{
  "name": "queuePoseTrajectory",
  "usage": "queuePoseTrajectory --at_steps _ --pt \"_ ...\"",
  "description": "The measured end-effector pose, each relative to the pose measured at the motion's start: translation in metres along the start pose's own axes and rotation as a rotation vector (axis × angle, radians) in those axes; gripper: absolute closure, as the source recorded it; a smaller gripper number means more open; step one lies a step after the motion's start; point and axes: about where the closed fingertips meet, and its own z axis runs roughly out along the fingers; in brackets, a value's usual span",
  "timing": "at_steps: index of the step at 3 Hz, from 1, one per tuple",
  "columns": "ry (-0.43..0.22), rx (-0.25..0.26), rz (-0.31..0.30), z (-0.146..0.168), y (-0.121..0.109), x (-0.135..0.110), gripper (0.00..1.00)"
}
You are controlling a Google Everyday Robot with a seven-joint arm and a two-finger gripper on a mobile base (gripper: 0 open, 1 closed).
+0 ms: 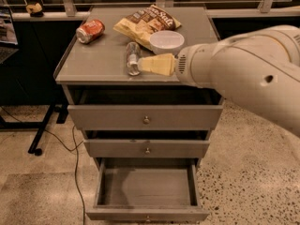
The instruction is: Place redbull can into bottom drawer
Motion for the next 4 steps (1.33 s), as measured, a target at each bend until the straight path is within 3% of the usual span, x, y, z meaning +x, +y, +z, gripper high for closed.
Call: queuePoseTrajectory --at_steps 1,3,4 --pt "-0.010 0.034 -0.040 0.036 0.033 -0.032 0.00" --pt "-0.010 0.014 -0.024 0.040 0.033 -0.033 0.00" --pt "0.000 -0.037 0.005 0.051 0.030 -0.043 0.00"
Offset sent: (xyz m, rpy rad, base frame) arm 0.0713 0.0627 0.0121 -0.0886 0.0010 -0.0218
